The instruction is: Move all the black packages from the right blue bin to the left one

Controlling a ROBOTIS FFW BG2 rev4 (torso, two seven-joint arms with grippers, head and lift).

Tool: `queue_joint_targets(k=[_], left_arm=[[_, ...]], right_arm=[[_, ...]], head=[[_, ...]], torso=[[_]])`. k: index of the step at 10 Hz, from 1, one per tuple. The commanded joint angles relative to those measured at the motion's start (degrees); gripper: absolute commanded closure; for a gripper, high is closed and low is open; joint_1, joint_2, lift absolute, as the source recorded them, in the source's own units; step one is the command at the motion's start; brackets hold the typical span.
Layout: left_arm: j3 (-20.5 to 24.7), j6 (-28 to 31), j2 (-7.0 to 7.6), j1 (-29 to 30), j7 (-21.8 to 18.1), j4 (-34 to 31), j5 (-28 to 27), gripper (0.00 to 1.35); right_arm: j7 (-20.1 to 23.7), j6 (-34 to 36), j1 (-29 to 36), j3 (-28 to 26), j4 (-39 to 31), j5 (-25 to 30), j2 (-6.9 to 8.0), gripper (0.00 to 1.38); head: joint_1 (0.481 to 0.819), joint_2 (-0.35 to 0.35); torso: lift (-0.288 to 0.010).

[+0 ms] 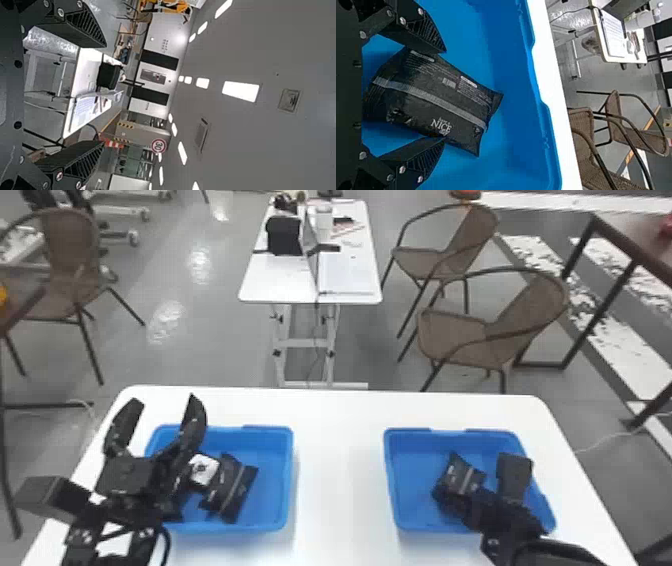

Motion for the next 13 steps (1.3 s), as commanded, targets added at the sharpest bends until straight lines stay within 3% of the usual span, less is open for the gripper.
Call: queue_joint_targets(k=[1, 3, 5, 7, 9, 11, 13], left_arm=[[-0.03, 0.0, -0.15, 0.15, 0.0, 0.0, 0.26, 0.17], [0.05, 0.0, -0.15, 0.15, 0.0, 0.0, 0.34, 0.17], [-0.03, 0.0, -0.15, -0.03, 0.0, 0.0, 0.43, 0.17], [-0.3, 0.0, -0.15, -0.2, 0.0, 0.0, 0.7, 0.17], [-0.56, 0.17, -0.15, -0.38, 0.0, 0.0, 1.49, 0.17], [-0.56, 1.49, -0.15, -0.38, 0.17, -0.44, 2.54, 0.17], [-0.47, 3.6, -0.15, -0.55, 0.17, -1.67, 2.8, 0.17]], right_arm=[[0.99, -0.26, -1.63, 0.08, 2.82, -0.78, 0.02, 0.45], [1.16, 0.09, -1.46, 0.08, 3.17, -2.1, 0.02, 0.84], [-0.16, -1.84, 1.44, 0.08, -1.14, -3.42, 0.19, 1.28], [-1.47, -4.83, 4.43, 0.0, -5.62, -3.68, 0.54, 1.28], [-1.39, -6.33, 8.91, 0.26, -14.5, -3.33, 0.54, 1.28], [3.62, -6.41, 11.11, 0.7, -23.99, -0.08, 0.37, 1.28], [14.52, -4.74, 6.54, 3.16, -29.18, 5.2, -0.77, 1.28]], head=[[0.695, -0.045], [0.695, -0.039], [0.695, -0.036], [0.695, -0.04], [0.695, -0.042], [0.695, -0.032], [0.695, 0.013]], torso=[[0.0], [0.0], [0.0], [0.0], [0.0], [0.0], [0.0]])
